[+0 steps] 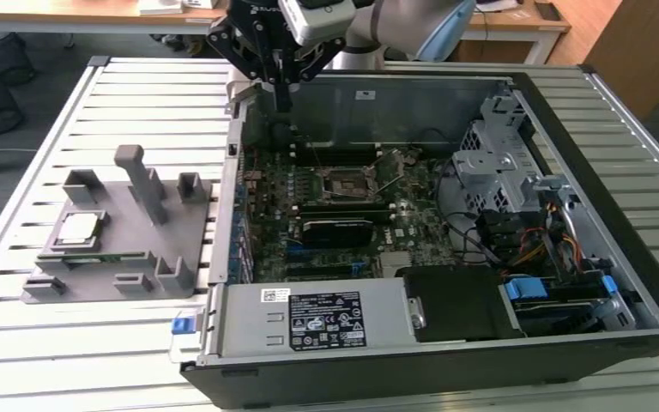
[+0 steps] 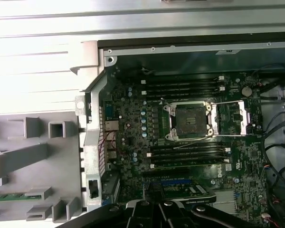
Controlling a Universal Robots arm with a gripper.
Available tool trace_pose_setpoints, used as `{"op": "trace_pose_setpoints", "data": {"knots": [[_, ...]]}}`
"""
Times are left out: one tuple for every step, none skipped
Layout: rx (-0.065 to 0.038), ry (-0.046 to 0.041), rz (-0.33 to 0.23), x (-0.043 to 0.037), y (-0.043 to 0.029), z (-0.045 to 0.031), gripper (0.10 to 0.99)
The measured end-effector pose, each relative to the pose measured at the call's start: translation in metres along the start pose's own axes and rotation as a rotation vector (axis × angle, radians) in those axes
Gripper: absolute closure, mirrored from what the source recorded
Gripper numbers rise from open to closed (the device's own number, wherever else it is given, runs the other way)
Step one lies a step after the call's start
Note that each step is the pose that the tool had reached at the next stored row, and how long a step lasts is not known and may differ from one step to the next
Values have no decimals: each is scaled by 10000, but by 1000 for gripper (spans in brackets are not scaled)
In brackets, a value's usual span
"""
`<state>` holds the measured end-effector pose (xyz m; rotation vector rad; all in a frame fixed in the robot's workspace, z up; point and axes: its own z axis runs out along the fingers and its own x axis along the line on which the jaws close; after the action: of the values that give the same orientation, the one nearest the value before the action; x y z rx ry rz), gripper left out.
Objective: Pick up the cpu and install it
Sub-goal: 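Reach for the cpu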
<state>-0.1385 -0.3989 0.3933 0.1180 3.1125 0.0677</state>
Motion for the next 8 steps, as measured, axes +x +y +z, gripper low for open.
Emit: {"op": "trace_pose_setpoints", "data": {"knots": [[0, 0, 0, 7, 0, 0, 980], [1, 0, 0, 13, -1, 0, 980], [1, 1, -1, 19, -1, 0, 980], [0, 0, 0, 25, -2, 0, 980], [0, 0, 0, 32, -2, 0, 980], [1, 0, -1, 38, -3, -1, 980], [1, 1, 0, 46, -4, -1, 980], [0, 0, -1, 54, -4, 0, 980]]}}
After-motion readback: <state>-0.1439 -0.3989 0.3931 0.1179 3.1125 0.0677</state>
